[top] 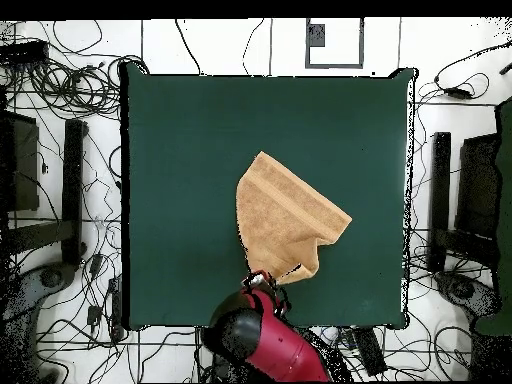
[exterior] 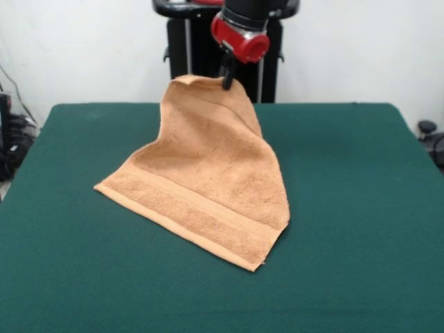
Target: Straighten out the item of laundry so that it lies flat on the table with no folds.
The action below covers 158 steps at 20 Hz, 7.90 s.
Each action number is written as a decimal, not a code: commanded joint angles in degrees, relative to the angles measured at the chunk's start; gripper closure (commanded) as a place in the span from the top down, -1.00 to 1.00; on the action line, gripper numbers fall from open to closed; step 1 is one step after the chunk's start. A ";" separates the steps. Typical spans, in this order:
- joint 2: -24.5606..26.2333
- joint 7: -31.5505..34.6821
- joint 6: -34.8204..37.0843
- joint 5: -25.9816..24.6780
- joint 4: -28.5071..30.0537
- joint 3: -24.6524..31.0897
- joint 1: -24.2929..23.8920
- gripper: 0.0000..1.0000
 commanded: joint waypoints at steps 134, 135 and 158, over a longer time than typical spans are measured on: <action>11.82 -53.36 45.91 -65.35 -31.61 64.86 -48.58 1.00; 12.71 -54.39 46.72 -65.54 -32.76 64.85 -48.83 1.00; 8.91 -67.08 57.49 -63.33 -36.92 66.32 -50.06 1.00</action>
